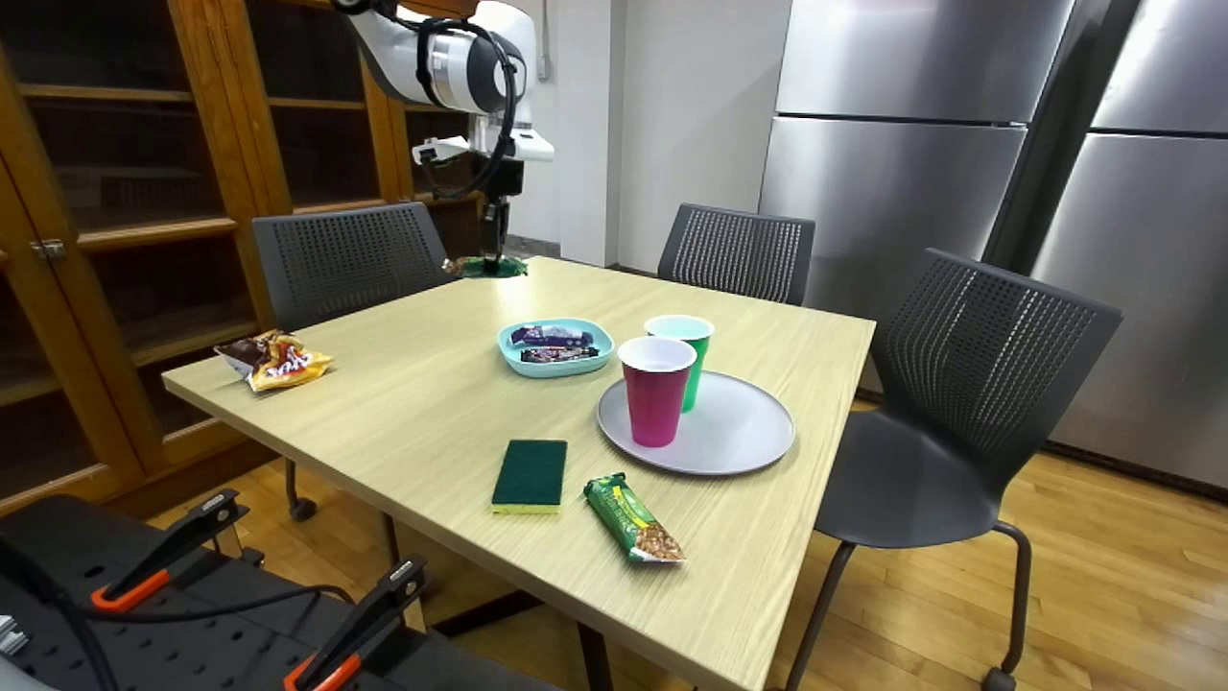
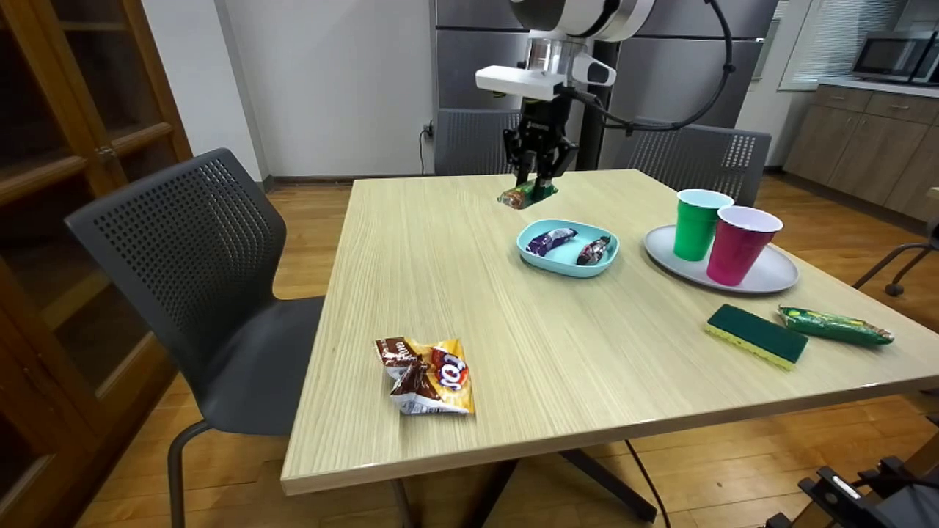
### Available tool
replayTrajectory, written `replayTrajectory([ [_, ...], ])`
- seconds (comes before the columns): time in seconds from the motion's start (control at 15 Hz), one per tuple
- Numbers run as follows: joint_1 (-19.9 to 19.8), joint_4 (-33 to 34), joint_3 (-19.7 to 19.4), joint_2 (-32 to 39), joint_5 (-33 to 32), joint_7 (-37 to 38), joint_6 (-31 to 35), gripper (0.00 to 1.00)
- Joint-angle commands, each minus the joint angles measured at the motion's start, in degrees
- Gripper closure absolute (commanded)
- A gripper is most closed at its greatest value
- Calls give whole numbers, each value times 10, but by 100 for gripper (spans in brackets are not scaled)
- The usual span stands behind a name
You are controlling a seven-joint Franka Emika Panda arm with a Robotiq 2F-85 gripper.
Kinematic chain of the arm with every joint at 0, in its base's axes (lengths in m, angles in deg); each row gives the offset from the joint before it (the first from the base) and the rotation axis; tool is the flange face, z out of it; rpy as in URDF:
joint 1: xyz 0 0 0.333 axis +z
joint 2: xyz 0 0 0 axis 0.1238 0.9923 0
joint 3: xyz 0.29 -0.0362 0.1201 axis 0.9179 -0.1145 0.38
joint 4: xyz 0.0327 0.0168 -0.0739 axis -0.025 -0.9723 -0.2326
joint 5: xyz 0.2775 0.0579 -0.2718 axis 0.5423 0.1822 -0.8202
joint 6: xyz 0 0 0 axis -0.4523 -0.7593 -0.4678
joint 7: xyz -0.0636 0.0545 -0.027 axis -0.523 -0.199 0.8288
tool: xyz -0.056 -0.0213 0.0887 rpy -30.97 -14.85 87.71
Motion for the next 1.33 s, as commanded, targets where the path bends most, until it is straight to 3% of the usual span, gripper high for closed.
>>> replayTrajectory([
  [0.0,-28,-24,-1,-23,14,-54,-8,88],
  [0.53,-57,-13,-13,1,10,-156,-26,88],
  [1.27,-49,45,-34,77,7,-157,-17,88],
])
